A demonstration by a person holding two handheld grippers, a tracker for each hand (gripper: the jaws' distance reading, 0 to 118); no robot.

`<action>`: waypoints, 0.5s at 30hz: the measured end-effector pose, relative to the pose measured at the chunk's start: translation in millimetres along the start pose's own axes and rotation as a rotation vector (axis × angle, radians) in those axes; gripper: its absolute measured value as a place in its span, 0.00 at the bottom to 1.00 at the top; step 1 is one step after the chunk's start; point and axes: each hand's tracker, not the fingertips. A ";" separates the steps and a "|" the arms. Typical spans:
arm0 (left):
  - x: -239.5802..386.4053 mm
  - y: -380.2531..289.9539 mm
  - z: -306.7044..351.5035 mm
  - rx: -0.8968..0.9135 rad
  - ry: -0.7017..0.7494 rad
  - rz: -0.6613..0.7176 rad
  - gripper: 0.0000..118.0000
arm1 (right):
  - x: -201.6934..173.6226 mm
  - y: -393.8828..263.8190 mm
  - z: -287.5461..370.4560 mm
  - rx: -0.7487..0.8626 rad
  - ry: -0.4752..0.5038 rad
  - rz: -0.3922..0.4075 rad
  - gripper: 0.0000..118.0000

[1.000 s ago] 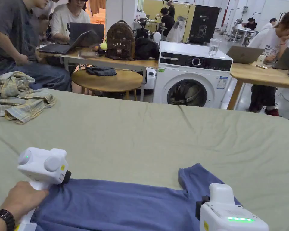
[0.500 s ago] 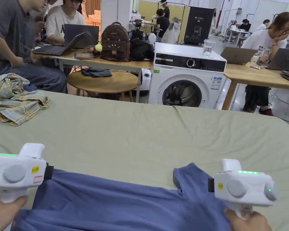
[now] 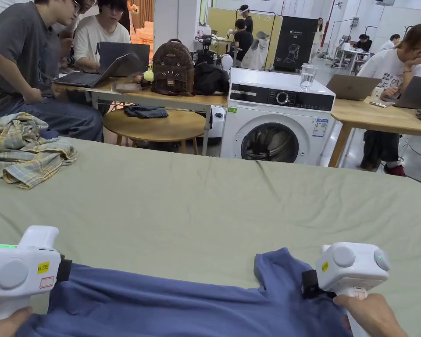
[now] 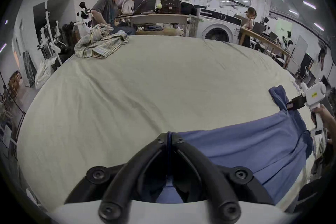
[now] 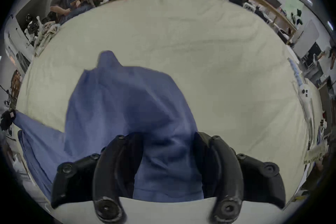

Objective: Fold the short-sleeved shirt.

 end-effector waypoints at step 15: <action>-4.0 -2.2 22.6 0.032 -0.031 0.037 0.00 | 4.4 -40.7 88.7 0.295 0.080 -0.047 0.00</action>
